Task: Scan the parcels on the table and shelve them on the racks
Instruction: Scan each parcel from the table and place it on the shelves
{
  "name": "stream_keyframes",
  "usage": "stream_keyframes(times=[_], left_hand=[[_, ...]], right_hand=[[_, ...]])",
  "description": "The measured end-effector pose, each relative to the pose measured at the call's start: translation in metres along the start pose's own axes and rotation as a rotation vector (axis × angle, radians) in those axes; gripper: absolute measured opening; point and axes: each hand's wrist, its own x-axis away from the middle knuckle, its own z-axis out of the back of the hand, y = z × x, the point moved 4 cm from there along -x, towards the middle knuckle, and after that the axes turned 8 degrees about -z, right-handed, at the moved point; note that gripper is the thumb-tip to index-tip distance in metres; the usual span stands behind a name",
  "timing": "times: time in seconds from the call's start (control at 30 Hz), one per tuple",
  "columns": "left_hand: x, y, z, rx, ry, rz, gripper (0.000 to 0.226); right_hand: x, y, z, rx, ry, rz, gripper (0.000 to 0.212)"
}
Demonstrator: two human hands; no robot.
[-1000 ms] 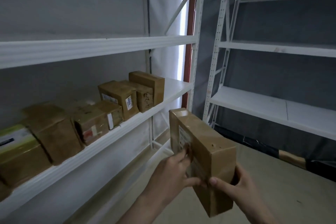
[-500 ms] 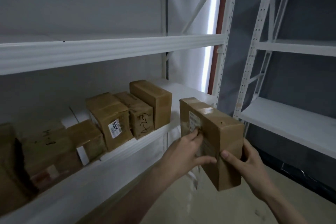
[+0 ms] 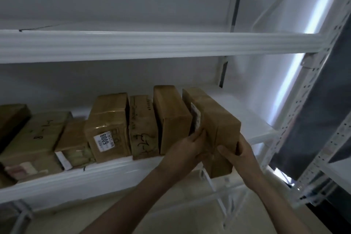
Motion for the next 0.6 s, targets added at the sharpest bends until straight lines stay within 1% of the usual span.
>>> stream_keyframes(times=[0.03, 0.1, 0.17, 0.23, 0.27, 0.33, 0.4, 0.6], left_hand=[[0.001, -0.003, -0.002, -0.025, 0.04, -0.004, 0.05], [0.006, -0.005, -0.004, -0.084, 0.07, -0.007, 0.03], [0.016, -0.011, -0.008, -0.17, 0.05, 0.02, 0.023], [0.029, -0.021, -0.014, -0.214, -0.026, 0.091, 0.03], [0.035, -0.026, -0.015, -0.215, -0.067, 0.126, 0.033], [0.047, -0.034, -0.016, -0.231, -0.1, 0.17, 0.036], [0.057, -0.041, -0.014, -0.264, -0.109, 0.209, 0.037], [0.079, -0.051, -0.002, -0.334, -0.114, 0.341, 0.04]], right_hand=[[-0.01, 0.005, -0.003, -0.001, -0.03, 0.01, 0.042], [-0.026, 0.015, -0.008, -0.014, -0.089, 0.02, 0.041], [-0.039, 0.025, -0.013, -0.047, -0.128, 0.02, 0.049], [-0.051, 0.027, -0.018, -0.06, -0.17, 0.017, 0.055], [-0.055, 0.028, -0.021, -0.065, -0.193, 0.005, 0.054], [-0.065, 0.03, -0.025, -0.065, -0.218, -0.009, 0.05], [-0.074, 0.033, -0.029, -0.053, -0.228, 0.005, 0.051], [-0.085, 0.037, -0.045, -0.038, -0.217, 0.046, 0.064]])
